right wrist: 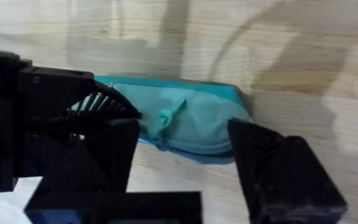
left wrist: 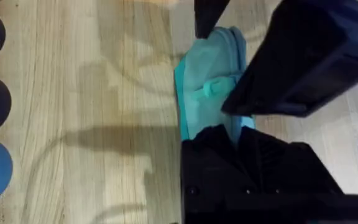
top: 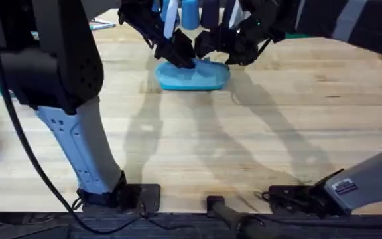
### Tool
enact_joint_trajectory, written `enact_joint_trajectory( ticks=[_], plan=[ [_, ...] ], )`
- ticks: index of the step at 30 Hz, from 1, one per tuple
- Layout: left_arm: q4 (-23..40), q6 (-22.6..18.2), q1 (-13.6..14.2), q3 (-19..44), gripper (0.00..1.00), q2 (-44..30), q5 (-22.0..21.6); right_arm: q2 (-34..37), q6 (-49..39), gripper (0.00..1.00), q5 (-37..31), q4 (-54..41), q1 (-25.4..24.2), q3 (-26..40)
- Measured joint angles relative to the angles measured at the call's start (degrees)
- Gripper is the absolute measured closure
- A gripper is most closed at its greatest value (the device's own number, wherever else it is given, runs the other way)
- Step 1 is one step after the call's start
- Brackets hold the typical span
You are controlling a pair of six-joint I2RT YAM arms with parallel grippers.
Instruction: Unzip the bag, pick up the pens from the table one at a time and place them inside, then zip the bag closed.
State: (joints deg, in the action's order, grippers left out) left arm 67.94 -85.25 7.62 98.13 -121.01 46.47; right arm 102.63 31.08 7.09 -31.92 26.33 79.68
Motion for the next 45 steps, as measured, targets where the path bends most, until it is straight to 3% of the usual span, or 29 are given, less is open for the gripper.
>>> enact_joint_trajectory(
  ticks=[12,16,23,45],
  plan=[
    [0.0,0.0,0.0,0.0,0.958,0.0,-0.1,0.9,0.5,0.541,0.0,0.3,0.5,0.0],
    [0.0,0.0,0.0,0.0,0.958,0.0,-0.1,0.9,0.5,0.630,0.0,0.4,0.7,0.0],
    [0.0,0.0,0.0,0.0,0.958,0.0,-0.2,0.9,0.7,0.951,0.3,0.6,0.7,0.0],
    [0.0,0.0,0.0,0.0,0.958,0.0,-0.2,-0.5,0.7,0.968,0.2,0.6,0.6,0.0]
  ],
)
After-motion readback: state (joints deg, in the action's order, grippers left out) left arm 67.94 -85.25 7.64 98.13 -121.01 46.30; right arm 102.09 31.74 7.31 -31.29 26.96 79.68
